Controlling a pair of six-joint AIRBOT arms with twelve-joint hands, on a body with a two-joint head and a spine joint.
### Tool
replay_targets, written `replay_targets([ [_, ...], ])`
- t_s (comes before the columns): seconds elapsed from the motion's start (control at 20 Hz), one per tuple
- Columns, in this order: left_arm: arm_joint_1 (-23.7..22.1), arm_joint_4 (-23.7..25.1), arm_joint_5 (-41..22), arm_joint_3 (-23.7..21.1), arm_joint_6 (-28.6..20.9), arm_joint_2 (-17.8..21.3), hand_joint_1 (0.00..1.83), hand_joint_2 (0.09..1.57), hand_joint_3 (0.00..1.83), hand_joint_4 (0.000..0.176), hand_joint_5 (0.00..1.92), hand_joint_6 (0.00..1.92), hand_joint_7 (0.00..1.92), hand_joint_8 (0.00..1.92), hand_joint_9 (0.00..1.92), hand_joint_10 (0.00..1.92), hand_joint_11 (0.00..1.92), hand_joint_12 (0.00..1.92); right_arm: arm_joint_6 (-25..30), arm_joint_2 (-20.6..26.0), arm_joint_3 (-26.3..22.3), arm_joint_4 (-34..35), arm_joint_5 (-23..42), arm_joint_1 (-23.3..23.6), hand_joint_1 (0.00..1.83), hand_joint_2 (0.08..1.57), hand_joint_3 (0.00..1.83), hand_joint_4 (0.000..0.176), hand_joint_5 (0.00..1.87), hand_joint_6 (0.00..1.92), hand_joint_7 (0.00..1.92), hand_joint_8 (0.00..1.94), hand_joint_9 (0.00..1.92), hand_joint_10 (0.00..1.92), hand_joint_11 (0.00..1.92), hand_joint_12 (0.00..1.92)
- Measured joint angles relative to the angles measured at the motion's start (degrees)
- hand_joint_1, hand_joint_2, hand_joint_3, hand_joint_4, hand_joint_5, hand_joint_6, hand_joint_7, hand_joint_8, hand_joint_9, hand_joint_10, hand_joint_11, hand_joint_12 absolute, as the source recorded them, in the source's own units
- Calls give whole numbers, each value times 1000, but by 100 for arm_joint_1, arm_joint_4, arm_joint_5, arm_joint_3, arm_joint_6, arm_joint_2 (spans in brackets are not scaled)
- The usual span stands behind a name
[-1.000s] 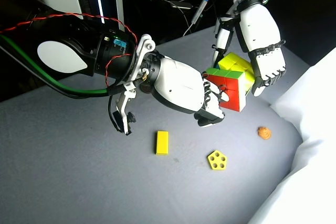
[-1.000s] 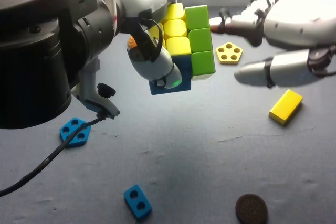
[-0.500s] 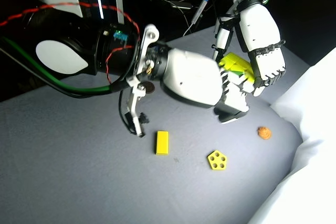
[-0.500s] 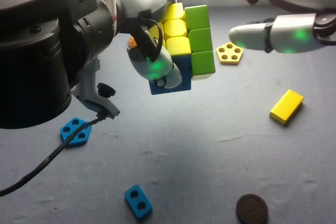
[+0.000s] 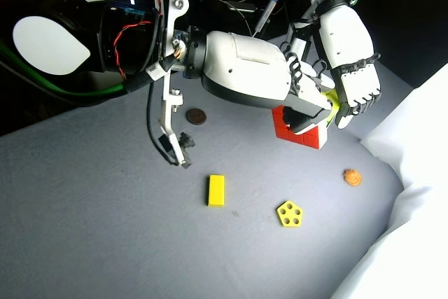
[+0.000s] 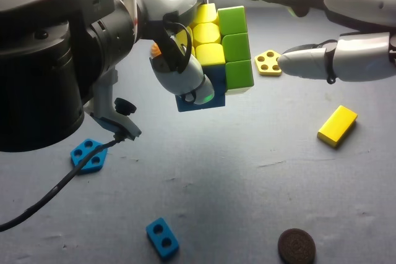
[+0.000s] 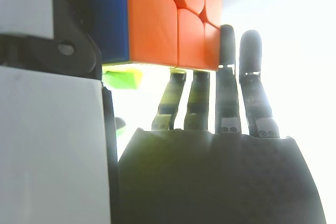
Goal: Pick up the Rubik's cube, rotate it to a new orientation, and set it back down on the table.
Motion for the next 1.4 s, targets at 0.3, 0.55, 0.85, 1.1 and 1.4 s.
replay_targets([
  [0.3,0,-2,-7,0,0,0,1147,1179,0,0,182,1320,238,1439,197,1419,0,1543,4,-142,-2,-44,-188,-72,0,1322,0,0,101,3,335,1640,312,1921,216,1921],
  [0.55,0,0,9,0,0,0,1104,1204,7,0,124,1395,208,1465,176,1438,0,1556,-13,-153,0,-39,-205,-76,0,1315,0,0,100,10,333,1636,320,1921,211,1921],
  [0.85,0,-11,-28,2,2,0,1117,1205,3,0,141,1404,212,1455,196,1418,17,1549,-31,-273,31,-2,-245,-94,0,1321,1,0,81,1,311,1685,314,1921,183,1921],
  [1.1,0,-9,-44,2,2,0,1112,1206,0,0,135,1416,214,1468,178,1437,0,1564,-315,-411,140,358,-284,-94,0,1317,0,0,71,4,285,1632,287,1921,186,1921],
  [1.4,0,-17,-59,2,2,0,1121,1213,5,0,163,1396,230,1461,188,1436,0,1558,-319,-450,164,387,-282,-98,0,1320,1,0,77,3,311,1655,299,1921,194,1921],
])
